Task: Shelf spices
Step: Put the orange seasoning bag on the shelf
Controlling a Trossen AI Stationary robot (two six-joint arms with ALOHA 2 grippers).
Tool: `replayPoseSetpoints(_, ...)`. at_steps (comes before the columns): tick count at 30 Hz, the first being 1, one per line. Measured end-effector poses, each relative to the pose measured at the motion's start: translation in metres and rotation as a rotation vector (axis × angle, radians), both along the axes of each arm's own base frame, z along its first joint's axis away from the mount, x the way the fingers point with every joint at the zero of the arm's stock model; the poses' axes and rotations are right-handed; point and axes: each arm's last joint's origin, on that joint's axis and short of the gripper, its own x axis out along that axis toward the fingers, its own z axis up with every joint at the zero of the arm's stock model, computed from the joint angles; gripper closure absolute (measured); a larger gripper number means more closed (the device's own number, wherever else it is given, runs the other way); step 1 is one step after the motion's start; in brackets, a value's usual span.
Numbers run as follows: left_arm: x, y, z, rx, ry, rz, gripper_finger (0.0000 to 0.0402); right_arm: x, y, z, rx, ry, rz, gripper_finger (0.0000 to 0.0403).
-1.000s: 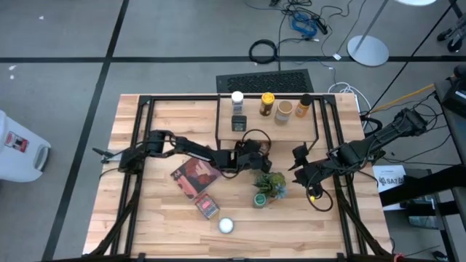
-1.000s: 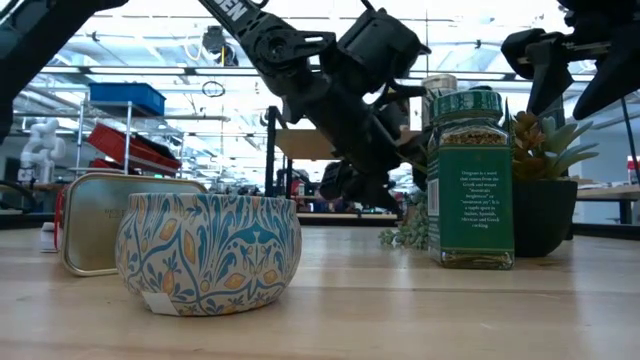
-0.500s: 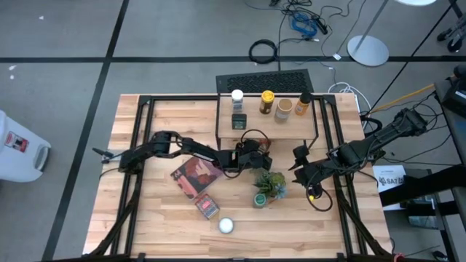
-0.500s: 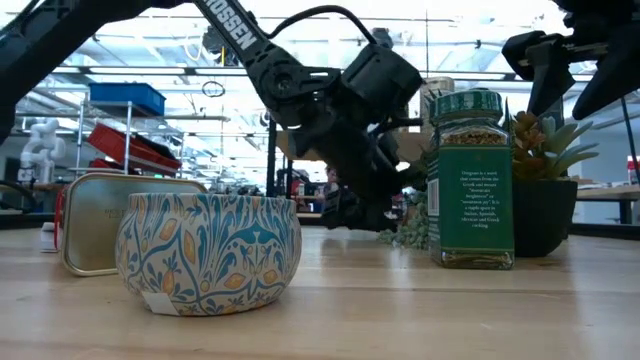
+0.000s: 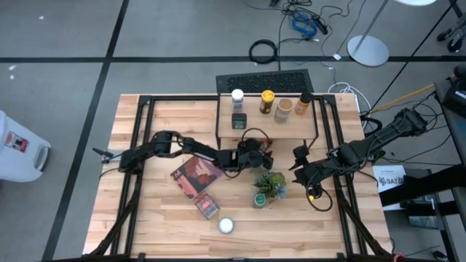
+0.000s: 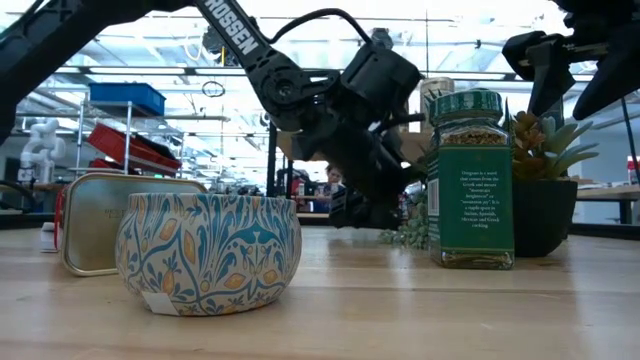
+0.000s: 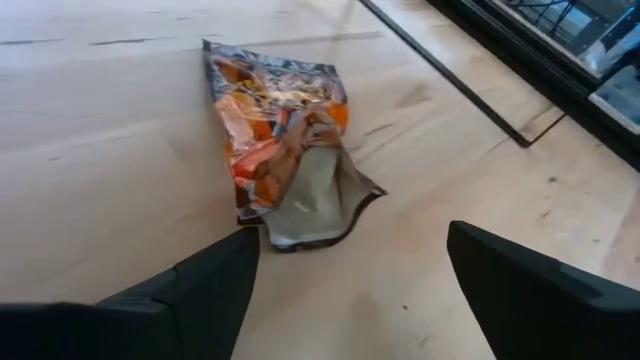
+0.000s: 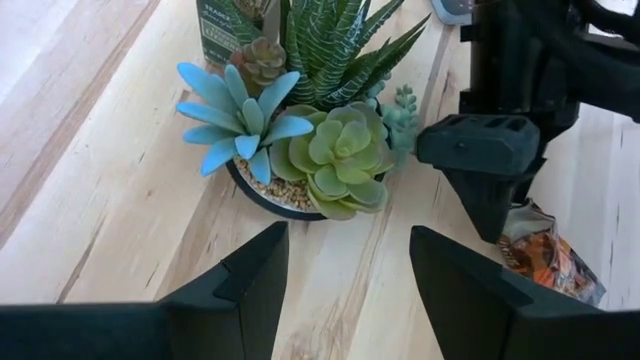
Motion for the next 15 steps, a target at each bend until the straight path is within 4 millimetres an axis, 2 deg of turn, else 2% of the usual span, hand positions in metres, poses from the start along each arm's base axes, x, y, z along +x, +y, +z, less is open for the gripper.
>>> replayPoseSetpoints(9,0.001,0.017,0.002,0.011,0.018,0.019,0.0059,0.0,0.0,0.0,0.013,-0.005,-0.014,0.0204)
replayPoseSetpoints(15,0.001,0.017,0.002,0.026,0.047,-0.011,0.0063,0.0,0.0,0.0,0.02,-0.005,-0.023,0.0204)
